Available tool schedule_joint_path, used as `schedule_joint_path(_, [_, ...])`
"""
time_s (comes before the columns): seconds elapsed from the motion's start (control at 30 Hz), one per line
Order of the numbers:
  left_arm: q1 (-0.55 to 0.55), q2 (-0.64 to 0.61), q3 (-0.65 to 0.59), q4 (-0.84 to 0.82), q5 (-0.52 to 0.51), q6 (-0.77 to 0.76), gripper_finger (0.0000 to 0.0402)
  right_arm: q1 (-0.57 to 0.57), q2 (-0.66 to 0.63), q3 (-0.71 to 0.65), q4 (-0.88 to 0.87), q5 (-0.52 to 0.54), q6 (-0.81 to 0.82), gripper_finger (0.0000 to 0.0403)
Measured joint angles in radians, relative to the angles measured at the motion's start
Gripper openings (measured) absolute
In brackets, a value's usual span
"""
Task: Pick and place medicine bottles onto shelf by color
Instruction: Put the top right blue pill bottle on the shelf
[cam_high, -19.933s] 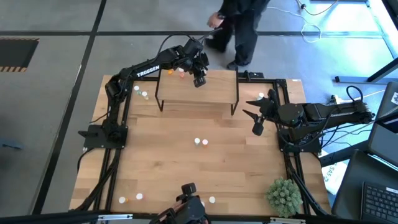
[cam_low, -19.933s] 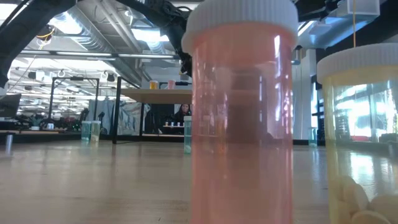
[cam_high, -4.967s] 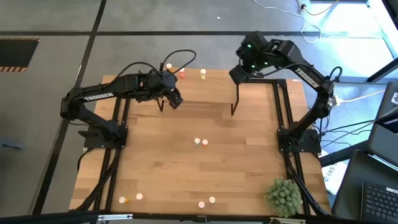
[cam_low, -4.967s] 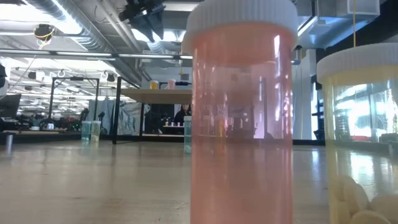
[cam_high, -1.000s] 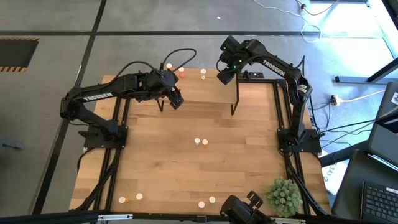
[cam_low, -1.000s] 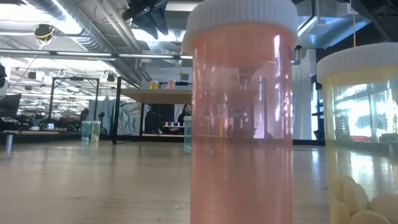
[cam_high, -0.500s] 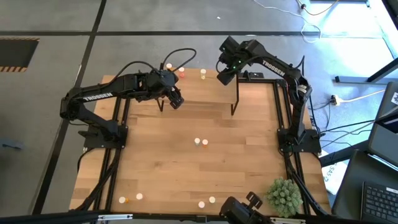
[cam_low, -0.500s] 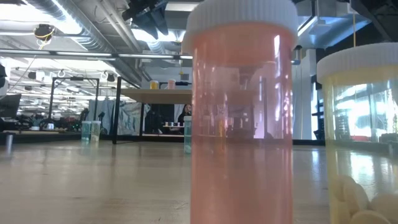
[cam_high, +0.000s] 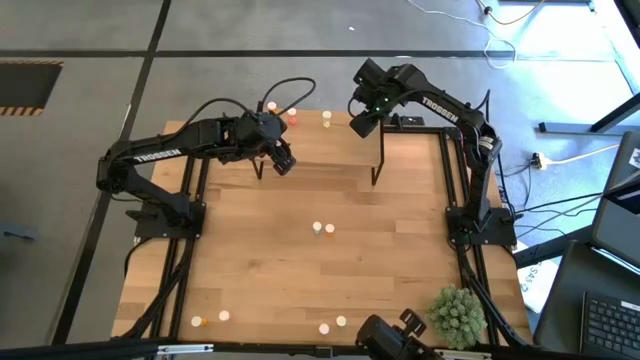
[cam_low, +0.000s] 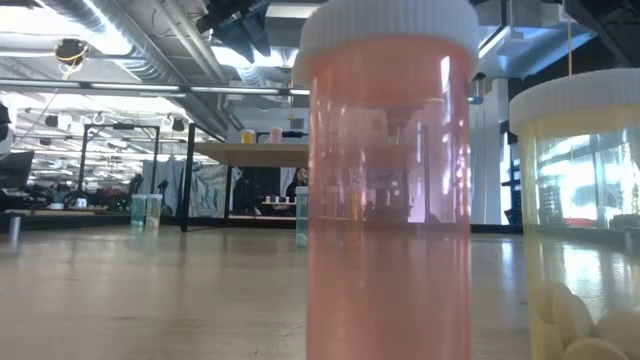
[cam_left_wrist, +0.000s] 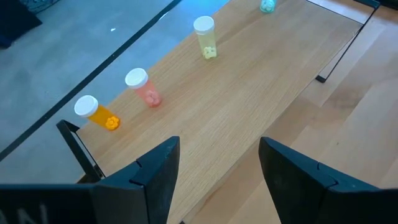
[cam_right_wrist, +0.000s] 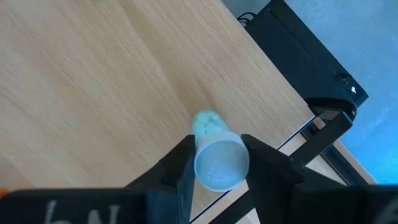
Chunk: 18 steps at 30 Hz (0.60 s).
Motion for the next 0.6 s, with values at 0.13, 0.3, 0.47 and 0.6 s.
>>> schedule_joint_path(0.13, [0.0,0.0,0.0,0.0,0.0,0.001,0.0215,0.0,0.0,0.0,0.0,0.0,0.011,0.0135])
schedule_joint_path(0.3, [0.0,0.0,0.0,0.0,0.0,0.001,0.0215,0.0,0.0,0.0,0.001,0.0,0.019,0.0137])
schedule_joint_path(0.47, [0.0,0.0,0.0,0.0,0.0,0.001,0.0215,0.0,0.0,0.0,0.013,0.003,-0.003,0.0137])
schedule_joint_path(0.6, [0.0,0.0,0.0,0.0,0.0,0.002,0.0215,0.0,0.0,0.0,0.025,0.003,0.007,0.0137])
